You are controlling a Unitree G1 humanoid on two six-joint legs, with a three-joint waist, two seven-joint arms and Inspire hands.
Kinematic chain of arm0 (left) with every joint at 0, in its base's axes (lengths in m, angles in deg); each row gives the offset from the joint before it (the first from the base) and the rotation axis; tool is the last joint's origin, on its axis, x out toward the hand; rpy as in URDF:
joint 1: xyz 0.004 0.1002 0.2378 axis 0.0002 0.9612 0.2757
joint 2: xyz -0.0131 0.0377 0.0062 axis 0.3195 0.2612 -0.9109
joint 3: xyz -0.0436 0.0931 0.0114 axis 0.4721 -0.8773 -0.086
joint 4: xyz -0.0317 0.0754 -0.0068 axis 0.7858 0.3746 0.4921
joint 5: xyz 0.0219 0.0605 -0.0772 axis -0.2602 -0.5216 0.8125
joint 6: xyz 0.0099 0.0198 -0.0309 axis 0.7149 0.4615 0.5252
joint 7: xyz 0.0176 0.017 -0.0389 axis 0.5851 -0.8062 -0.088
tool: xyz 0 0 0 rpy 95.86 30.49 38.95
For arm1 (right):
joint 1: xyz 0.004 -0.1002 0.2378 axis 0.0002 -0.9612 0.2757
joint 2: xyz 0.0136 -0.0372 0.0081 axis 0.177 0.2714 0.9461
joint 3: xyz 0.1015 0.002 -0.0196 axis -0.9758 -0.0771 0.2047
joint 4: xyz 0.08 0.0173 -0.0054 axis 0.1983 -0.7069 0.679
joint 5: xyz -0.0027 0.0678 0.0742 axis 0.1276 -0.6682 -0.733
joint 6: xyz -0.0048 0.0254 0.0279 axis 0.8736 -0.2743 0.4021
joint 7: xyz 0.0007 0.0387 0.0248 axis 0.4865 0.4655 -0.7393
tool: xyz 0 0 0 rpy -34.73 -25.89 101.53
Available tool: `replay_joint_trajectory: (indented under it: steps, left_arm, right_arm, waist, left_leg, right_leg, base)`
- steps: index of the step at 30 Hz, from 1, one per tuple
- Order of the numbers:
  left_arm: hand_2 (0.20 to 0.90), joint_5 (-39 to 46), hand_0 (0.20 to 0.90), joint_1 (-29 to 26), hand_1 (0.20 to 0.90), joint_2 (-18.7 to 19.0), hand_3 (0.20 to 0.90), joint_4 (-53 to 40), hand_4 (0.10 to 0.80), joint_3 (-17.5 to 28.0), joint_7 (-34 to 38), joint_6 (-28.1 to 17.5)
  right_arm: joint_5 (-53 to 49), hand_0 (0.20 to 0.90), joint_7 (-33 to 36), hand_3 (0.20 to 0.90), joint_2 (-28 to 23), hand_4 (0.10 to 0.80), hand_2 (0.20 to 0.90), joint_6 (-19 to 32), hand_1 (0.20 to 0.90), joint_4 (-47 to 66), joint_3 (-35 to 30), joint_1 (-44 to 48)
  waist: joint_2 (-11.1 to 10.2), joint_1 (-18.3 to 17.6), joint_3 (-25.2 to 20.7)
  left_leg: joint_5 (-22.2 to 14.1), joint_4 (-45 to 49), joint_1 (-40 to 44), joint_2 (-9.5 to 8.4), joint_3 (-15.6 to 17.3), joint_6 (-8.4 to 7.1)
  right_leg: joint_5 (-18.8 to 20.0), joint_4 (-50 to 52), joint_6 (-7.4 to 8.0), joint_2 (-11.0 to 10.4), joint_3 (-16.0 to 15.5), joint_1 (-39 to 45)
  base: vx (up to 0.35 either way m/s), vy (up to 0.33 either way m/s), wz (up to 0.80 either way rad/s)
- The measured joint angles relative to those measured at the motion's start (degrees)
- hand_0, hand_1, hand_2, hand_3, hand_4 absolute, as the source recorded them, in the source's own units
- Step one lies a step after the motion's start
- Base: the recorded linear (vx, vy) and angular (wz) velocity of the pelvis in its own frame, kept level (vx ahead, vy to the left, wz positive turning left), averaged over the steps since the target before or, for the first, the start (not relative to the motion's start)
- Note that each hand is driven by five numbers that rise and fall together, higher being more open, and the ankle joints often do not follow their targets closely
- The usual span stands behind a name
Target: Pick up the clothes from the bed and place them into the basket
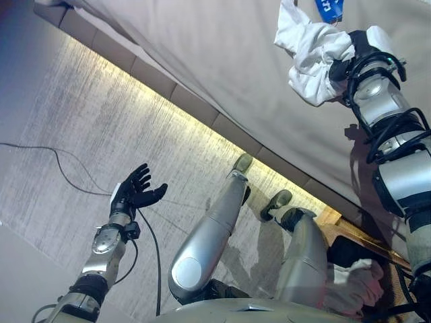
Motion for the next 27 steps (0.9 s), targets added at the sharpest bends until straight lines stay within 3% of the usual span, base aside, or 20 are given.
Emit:
replay_joint_trajectory:
  steps: [4,6,7,9,12,17,18,25,27]
  left_arm:
    - [0.900,0.55,0.900,0.27,0.900,0.04,0.900,-0.63,0.800,-0.03,-0.68,-0.08]
    - [0.900,0.54,0.900,0.09,0.900,-0.09,0.900,-1.03,0.800,-0.25,-0.78,-0.10]
    - [0.900,0.53,0.900,0.90,0.900,-0.15,0.900,-1.10,0.800,-0.36,-0.83,-0.11]
    - [0.900,0.53,0.900,2.46,0.900,-0.16,0.900,-1.01,0.800,-0.31,-0.62,-0.25]
    - [0.900,0.45,0.900,2.08,0.900,-0.22,0.900,-1.99,0.800,-0.30,-0.51,-0.46]
    - [0.900,0.27,0.900,2.28,0.900,-0.07,0.900,-1.20,0.800,-0.79,0.21,-0.46]
    - [0.900,-0.12,0.900,2.29,0.900,-0.07,0.900,-1.22,0.800,-0.76,0.66,-0.54]
    - [0.900,-4.45,0.900,1.43,0.900,-0.57,0.900,0.33,0.800,-1.15,2.03,-0.61]
    - [0.900,-6.10,0.900,2.10,0.900,-0.43,0.900,1.76,0.800,-0.79,3.05,-0.55]
  right_arm:
    - [-0.62,0.300,-2.28,0.200,0.66,0.100,0.300,-0.15,0.300,-1.60,-0.07,-2.51]
    - [-1.16,0.300,-2.41,0.200,0.59,0.100,0.300,-0.16,0.300,-2.30,-0.12,-2.82]
    - [-1.28,0.300,-2.37,0.200,0.94,0.100,0.300,-0.05,0.300,-2.28,-0.11,-3.57]
    - [-2.65,0.300,-2.66,0.200,1.78,0.100,0.300,0.28,0.300,-2.27,-0.41,-5.03]
    - [-5.29,0.300,-2.07,0.200,1.00,0.100,0.300,0.04,0.300,-3.52,-2.29,-5.79]
    - [-11.79,0.300,-1.75,0.200,1.39,0.100,0.300,2.37,0.300,-3.02,-6.31,-12.17]
    - [-14.04,0.300,-1.77,0.200,1.41,0.100,0.300,3.70,0.300,-2.38,-7.46,-13.72]
    - [-24.36,0.300,-1.88,0.200,1.76,0.100,0.300,10.16,0.300,5.18,-16.12,-23.15]
    - [-27.56,0.300,-1.92,0.200,4.01,0.100,0.300,11.31,0.300,9.45,-21.22,-28.35]
  waist:
    - [0.01,0.22,-0.01]
    - [-0.03,-0.07,-0.03]
    - [0.05,0.23,-0.05]
    - [0.42,0.33,-0.29]
    - [0.55,-0.74,-0.24]
    - [0.32,0.07,-0.33]
    - [0.20,0.06,-0.37]
    - [-1.77,-1.72,-1.04]
    - [-4.71,-3.31,-3.57]
  left_leg:
    - [0.19,-4.14,3.45,0.14,-0.54,-0.28]
    - [0.06,-4.55,4.07,-0.07,-0.33,-1.45]
    - [-0.57,2.12,3.66,-0.31,-0.09,1.87]
    - [0.86,-0.71,7.08,-0.21,-1.03,1.88]
    - [2.89,-6.75,9.64,-0.54,-0.56,0.90]
    - [7.26,-14.26,17.67,0.20,-0.72,1.10]
    - [8.59,-16.74,19.79,0.70,-0.55,1.75]
    - [13.38,-27.87,29.64,3.08,0.52,3.18]
    - [13.64,-30.98,31.69,3.61,1.32,3.16]
  right_leg:
    - [0.02,-3.62,0.03,0.20,-1.08,3.60]
    - [0.22,-6.08,-0.34,-0.28,-1.26,4.52]
    - [0.26,-5.78,-0.35,-0.76,-1.28,4.91]
    - [1.25,-3.73,1.38,0.12,-1.08,5.70]
    - [2.31,-8.54,1.02,1.83,-2.06,10.72]
    - [4.55,-15.22,2.74,2.37,-2.69,17.91]
    - [6.05,-17.81,3.36,2.95,-2.64,20.03]
    - [12.11,-30.80,3.91,5.93,-2.70,30.29]
    - [13.38,-35.29,4.21,6.63,-2.45,32.57]
  base:
    - [0.026,-0.052,0.05]
    - [0.017,-0.058,0.08]
    - [0.015,-0.076,-0.44]
    - [0.006,-0.091,-0.33]
    - [-0.021,-0.069,0.34]
    - [-0.047,-0.017,0.02]
    - [-0.115,0.027,-0.11]
    - [-0.002,0.078,-0.13]
    - [0.070,0.155,-0.18]
